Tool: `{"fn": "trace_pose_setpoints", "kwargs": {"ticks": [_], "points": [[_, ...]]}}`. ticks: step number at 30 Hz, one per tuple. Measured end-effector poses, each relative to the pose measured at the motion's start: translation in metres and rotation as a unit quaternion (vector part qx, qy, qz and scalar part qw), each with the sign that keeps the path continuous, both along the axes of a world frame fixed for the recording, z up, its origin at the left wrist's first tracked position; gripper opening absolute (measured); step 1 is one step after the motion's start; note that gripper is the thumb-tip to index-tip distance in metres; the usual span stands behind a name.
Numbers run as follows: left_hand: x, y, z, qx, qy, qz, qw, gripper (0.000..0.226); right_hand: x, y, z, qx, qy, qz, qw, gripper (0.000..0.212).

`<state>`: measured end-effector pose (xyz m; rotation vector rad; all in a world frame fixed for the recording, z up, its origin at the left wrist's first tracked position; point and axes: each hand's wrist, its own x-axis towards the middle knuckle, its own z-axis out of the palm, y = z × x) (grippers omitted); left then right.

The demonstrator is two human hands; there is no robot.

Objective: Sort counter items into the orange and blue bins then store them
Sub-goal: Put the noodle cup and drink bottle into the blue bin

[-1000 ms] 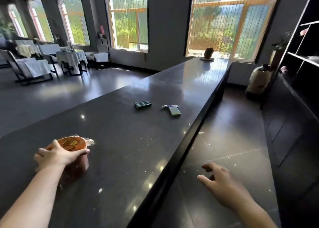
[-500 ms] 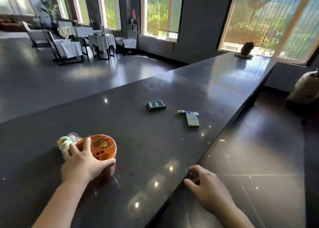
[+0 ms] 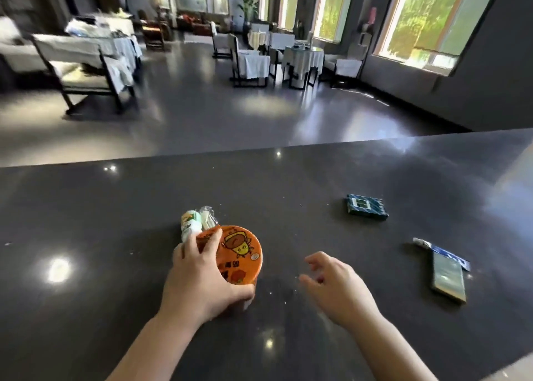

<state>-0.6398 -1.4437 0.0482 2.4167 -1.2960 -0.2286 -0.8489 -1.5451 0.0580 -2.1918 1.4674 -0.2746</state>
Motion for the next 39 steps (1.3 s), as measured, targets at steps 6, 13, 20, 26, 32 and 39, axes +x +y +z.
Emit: {"fn": "trace_pose_setpoints", "kwargs": {"ticks": [6, 13, 20, 26, 32, 39], "points": [[0.032, 0.060, 0.011, 0.010, 0.007, 0.189, 0.982, 0.126, 0.058, -0.046, -0.010, 0.001, 0.025, 0.142, 0.990, 0.028], [0.041, 0.064, 0.008, 0.005, 0.017, 0.256, 0.967, 0.121, 0.154, -0.051, -0.023, -0.016, -0.016, 0.256, 0.966, 0.045], [0.042, 0.051, -0.007, 0.023, -0.024, 0.243, 0.970, 0.120, 0.241, -0.045, -0.041, -0.057, 0.057, 0.352, 0.932, 0.057], [0.048, 0.051, -0.012, 0.013, -0.041, 0.233, 0.971, 0.120, 0.253, -0.041, -0.057, -0.057, 0.038, 0.335, 0.940, 0.045], [0.061, 0.056, -0.012, -0.007, -0.039, 0.200, 0.979, 0.120, 0.225, -0.043, -0.067, -0.095, -0.007, 0.308, 0.947, 0.056], [0.075, 0.039, -0.008, 0.011, -0.034, 0.217, 0.976, 0.122, 0.237, -0.062, -0.066, -0.031, 0.095, 0.176, 0.979, 0.097]]}}
